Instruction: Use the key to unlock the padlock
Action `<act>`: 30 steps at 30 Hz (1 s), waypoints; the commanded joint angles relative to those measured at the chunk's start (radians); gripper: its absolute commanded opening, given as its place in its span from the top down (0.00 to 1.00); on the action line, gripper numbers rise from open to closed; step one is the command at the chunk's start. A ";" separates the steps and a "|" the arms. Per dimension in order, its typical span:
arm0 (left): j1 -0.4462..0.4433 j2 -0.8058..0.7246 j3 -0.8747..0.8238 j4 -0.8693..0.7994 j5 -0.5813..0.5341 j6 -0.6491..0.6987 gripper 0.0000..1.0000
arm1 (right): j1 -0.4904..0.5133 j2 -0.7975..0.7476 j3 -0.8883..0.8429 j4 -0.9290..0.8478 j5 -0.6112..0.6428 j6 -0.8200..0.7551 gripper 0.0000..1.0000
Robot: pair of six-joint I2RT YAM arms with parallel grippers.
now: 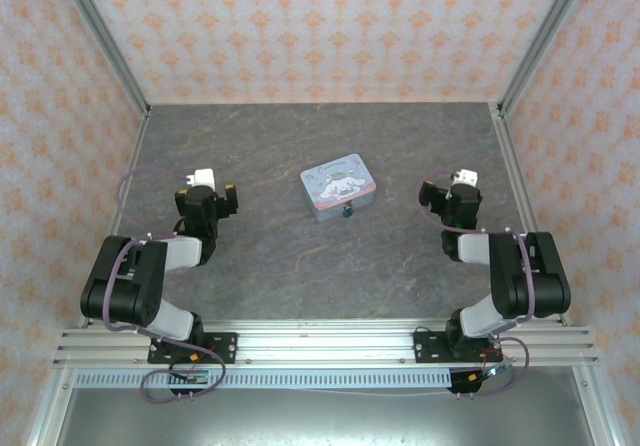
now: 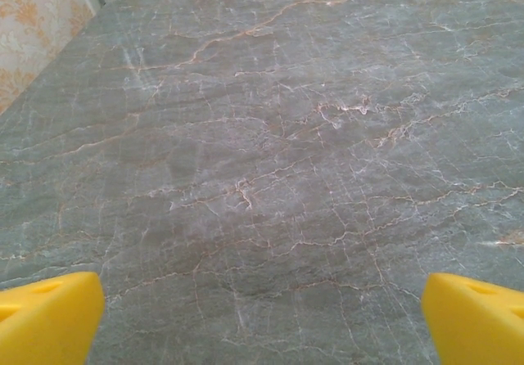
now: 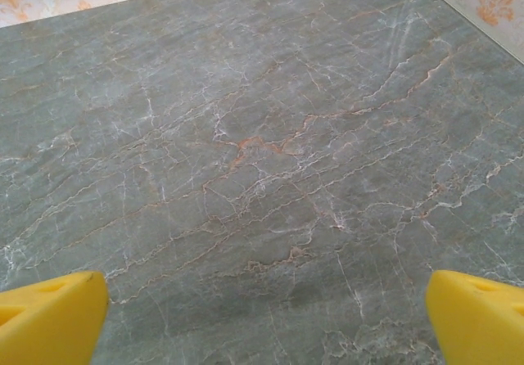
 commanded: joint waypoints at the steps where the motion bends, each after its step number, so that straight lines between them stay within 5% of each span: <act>1: -0.006 -0.121 0.086 -0.183 -0.033 -0.008 0.00 | -0.005 -0.110 0.085 -0.191 0.004 0.000 0.01; 9: -0.023 -0.367 0.230 -0.633 0.088 -0.243 0.00 | 0.037 -0.334 0.219 -0.719 -0.143 0.191 0.06; 13: -0.113 -0.432 0.262 -0.804 0.138 -0.371 0.00 | 0.130 -0.430 0.261 -1.034 -0.145 0.306 0.15; 20: -0.247 -0.548 0.132 -0.783 0.218 -0.641 0.00 | 0.266 -0.594 0.228 -1.486 -0.141 0.504 0.32; 30: -0.286 -0.588 0.116 -0.807 0.250 -0.645 0.00 | 0.411 -0.517 0.153 -1.560 -0.123 0.697 0.42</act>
